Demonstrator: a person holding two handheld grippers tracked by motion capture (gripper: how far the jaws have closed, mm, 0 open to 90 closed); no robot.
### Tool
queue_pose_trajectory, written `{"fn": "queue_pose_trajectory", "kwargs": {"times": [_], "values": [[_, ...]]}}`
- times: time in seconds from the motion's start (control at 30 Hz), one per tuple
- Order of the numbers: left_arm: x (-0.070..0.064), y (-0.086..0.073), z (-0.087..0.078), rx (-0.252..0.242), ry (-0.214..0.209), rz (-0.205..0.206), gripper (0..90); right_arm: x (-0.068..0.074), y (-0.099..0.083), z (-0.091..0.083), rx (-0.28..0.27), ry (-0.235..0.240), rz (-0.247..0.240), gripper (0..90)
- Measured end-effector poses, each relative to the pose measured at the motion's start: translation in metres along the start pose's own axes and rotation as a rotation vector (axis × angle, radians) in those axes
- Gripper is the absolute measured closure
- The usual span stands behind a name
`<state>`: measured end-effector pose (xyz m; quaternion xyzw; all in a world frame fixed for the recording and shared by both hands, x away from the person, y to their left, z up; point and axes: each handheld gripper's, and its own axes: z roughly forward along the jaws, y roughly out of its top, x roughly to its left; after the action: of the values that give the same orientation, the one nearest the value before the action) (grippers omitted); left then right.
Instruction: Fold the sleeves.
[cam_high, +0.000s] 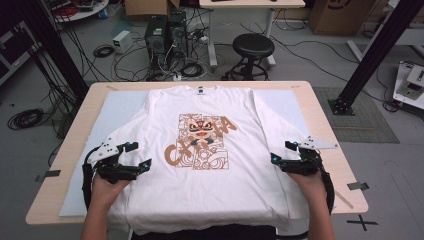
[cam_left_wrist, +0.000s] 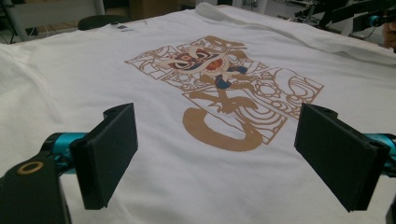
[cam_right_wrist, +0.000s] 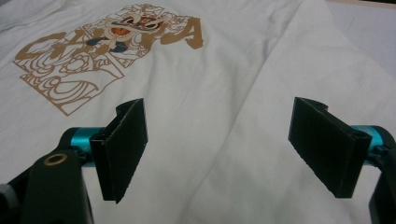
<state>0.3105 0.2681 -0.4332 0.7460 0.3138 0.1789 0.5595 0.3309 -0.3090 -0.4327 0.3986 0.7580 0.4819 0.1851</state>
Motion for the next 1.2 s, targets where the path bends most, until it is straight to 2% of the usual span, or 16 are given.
{"fn": "queue_pose_trajectory", "kwargs": {"times": [0.3, 0.37, 0.57, 0.9, 1.0, 1.2], "values": [[-0.001, -0.001, 0.000, 0.006, 0.002, 0.001, 13.4, 0.000, 0.002, -0.005, -0.003, -0.014, -0.015, 19.9], [-0.002, 0.000, -0.001, -0.007, -0.004, 0.000, 13.4, 0.001, 0.002, -0.006, -0.008, -0.015, -0.014, 19.9], [-0.001, 0.001, -0.002, -0.002, 0.002, 0.005, 13.4, 0.004, 0.003, -0.004, 0.015, -0.027, -0.025, 20.2], [-0.002, 0.001, -0.004, -0.001, 0.006, 0.009, 13.3, 0.004, 0.001, 0.005, 0.057, -0.039, -0.029, 20.2], [-0.004, 0.002, -0.002, 0.013, 0.011, 0.023, 13.3, 0.004, -0.001, 0.008, 0.092, -0.047, -0.033, 20.2], [-0.006, 0.003, -0.001, 0.011, 0.006, 0.025, 13.4, 0.003, -0.004, 0.015, 0.145, -0.064, -0.031, 21.5]]}}
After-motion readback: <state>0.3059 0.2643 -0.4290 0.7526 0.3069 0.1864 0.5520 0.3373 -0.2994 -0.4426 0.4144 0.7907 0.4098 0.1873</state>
